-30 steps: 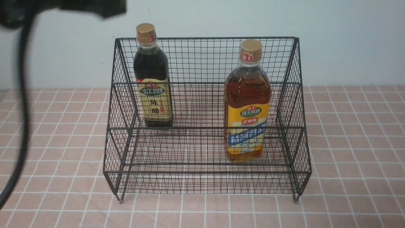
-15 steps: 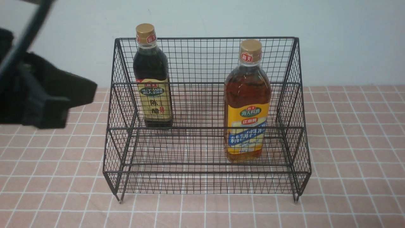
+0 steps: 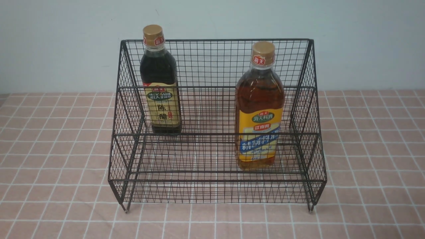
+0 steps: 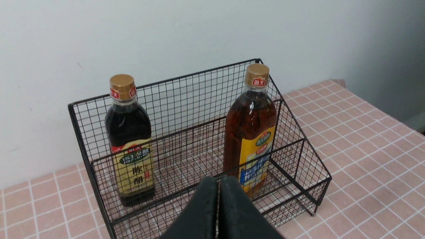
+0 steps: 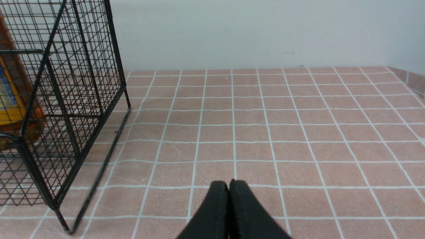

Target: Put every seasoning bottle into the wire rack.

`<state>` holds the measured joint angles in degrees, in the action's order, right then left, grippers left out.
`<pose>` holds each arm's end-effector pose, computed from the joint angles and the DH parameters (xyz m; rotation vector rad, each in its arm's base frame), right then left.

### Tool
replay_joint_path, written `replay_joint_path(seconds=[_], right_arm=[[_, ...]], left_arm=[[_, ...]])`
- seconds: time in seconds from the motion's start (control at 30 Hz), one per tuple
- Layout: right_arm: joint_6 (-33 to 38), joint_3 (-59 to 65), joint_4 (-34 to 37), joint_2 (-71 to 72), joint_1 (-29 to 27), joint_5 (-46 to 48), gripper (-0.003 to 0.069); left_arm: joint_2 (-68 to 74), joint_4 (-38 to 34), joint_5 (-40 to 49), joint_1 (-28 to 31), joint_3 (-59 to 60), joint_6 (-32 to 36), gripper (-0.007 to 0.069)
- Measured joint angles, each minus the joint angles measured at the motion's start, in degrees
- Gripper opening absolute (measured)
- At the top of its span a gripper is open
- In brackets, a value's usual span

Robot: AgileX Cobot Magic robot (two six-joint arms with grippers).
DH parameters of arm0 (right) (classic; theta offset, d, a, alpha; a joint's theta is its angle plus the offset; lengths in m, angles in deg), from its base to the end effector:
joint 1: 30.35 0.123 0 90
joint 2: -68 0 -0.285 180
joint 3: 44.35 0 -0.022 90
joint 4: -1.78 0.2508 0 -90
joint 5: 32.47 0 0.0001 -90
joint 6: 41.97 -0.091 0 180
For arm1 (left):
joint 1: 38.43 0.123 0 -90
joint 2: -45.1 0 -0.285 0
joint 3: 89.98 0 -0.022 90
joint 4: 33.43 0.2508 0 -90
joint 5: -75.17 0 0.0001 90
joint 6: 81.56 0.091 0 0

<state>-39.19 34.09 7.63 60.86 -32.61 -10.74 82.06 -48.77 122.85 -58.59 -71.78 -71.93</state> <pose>0.0525 0.0014 0.1727 0.0542 1.8703 0.0401 0.0435 -0.0349 0.4373 0.4416 1.7386 -0.4383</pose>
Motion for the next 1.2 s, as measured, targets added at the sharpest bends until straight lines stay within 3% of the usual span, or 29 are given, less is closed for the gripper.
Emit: replay_joint_path(seconds=[0.5,0.73,0.9,1.2], right_arm=[[0.0,0.0,0.0,0.0,0.0,0.0,-0.0015],[0.48,0.0,0.0,0.0,0.0,0.01,-0.0015],[0.65,0.0,0.0,0.0,0.0,0.01,-0.0015],[0.89,0.0,0.0,0.0,0.0,0.06,-0.0015]], left_arm=[[-2.42,9.16,-4.6,0.21,5.01,-1.0,-0.0007],[-10.64,9.57,-16.82,6.83,21.3,-1.0,-0.0007],[-20.01,9.47,-26.22,14.05,40.78,-1.0,-0.0007],[-29.68,9.24,-28.7,19.28,58.03,-1.0,-0.0007]])
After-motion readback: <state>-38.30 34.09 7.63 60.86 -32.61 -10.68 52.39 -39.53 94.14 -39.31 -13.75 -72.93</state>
